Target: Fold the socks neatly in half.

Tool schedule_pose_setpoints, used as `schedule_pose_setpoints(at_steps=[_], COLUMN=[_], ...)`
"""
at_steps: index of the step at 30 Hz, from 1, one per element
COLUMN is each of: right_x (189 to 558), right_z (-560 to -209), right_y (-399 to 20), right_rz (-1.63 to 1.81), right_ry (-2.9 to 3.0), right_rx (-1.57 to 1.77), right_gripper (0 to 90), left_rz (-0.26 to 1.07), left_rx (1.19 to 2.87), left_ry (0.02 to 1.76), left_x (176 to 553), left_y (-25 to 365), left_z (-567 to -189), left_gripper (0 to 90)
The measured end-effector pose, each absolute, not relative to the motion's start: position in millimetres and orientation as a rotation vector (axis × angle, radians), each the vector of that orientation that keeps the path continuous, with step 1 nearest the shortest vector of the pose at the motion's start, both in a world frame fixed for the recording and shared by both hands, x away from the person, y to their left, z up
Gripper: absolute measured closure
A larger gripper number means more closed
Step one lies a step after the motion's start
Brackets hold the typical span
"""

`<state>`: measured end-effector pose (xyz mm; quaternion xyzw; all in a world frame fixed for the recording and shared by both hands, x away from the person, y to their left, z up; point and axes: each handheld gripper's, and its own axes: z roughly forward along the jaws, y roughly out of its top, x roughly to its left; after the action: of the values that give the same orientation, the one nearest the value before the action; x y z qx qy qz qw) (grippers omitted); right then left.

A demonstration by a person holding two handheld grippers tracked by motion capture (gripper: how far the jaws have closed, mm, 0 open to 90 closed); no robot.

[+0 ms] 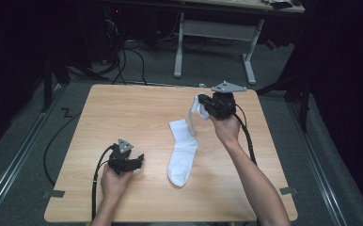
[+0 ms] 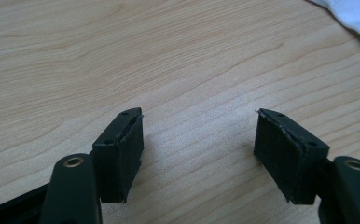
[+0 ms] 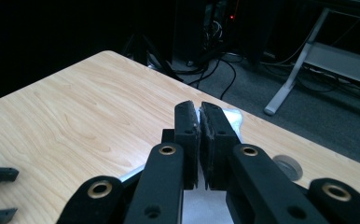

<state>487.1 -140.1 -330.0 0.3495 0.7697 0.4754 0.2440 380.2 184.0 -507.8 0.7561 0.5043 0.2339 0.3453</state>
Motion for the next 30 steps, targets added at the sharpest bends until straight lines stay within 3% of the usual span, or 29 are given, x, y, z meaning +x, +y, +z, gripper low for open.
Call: schedule_pose_setpoints(at_steps=[15, 30], right_x=[501.5, 453.9], right_z=[-328.5, -382.4], right_y=[-89.1, -130.5], right_rz=[1.280, 1.259], right_ry=[2.129, 2.175], right_rx=[0.977, 1.060], right_gripper=[85.9, 85.2], left_rz=[0.607, 0.604], left_rx=[1.967, 1.966], left_ry=[1.304, 1.303], left_x=[380.2, 380.2], left_y=[184.1, 183.9], left_z=[-507.7, -507.8], left_gripper=[33.4, 33.0])
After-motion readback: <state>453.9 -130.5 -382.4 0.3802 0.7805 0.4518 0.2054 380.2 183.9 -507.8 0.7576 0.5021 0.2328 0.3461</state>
